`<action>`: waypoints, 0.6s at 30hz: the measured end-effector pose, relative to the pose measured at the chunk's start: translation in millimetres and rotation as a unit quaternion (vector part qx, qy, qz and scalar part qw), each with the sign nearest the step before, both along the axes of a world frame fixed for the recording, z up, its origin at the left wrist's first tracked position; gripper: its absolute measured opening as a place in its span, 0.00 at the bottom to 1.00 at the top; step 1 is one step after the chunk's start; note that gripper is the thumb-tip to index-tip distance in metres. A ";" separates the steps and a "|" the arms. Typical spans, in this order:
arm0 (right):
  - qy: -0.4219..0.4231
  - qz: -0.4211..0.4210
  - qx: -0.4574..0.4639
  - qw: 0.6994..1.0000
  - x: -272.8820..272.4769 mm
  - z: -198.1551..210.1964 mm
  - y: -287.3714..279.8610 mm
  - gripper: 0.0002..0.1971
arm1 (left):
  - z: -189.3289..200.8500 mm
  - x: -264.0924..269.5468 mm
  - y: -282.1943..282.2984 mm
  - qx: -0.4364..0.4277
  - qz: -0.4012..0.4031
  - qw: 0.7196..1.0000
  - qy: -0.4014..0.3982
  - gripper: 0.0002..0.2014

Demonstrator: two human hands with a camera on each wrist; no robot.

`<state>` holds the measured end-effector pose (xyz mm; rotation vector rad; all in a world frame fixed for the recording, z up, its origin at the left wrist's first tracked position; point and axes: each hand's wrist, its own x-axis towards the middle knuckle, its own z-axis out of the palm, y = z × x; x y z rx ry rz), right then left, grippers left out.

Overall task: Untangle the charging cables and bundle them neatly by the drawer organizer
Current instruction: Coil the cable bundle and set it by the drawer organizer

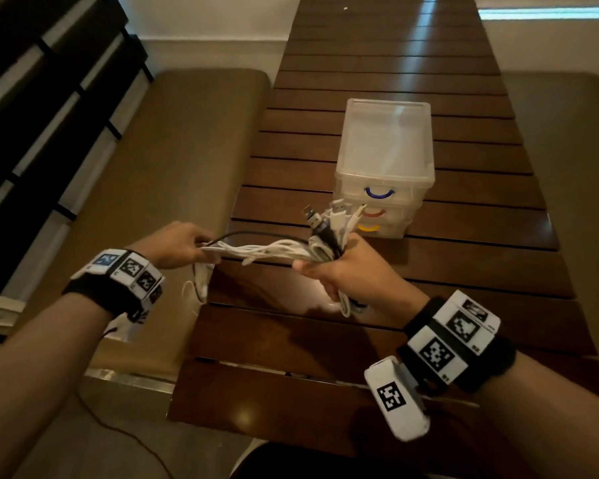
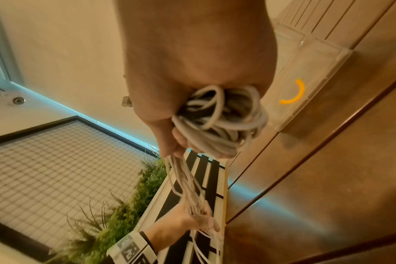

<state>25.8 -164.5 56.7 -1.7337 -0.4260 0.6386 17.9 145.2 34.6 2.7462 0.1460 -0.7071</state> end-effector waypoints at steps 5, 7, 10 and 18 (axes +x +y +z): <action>0.040 -0.032 0.012 0.999 -3.6 -5.9 2.2 0.17 | 8.3 -19.8 11.7 -0.028 0.077 0.983 -0.166 0.14; 0.060 -0.068 0.032 0.995 -1.0 -2.3 -9.7 0.19 | 11.6 -25.3 -3.9 -0.064 0.082 0.973 -0.206 0.13; 0.050 -0.100 0.031 0.993 2.3 0.2 -29.1 0.22 | 5.7 -23.8 -31.5 -0.067 0.038 0.982 -0.174 0.13; 0.041 -0.080 0.018 0.996 2.7 1.1 -64.6 0.23 | 38.9 -11.6 -104.9 -0.087 -0.087 0.990 -0.072 0.65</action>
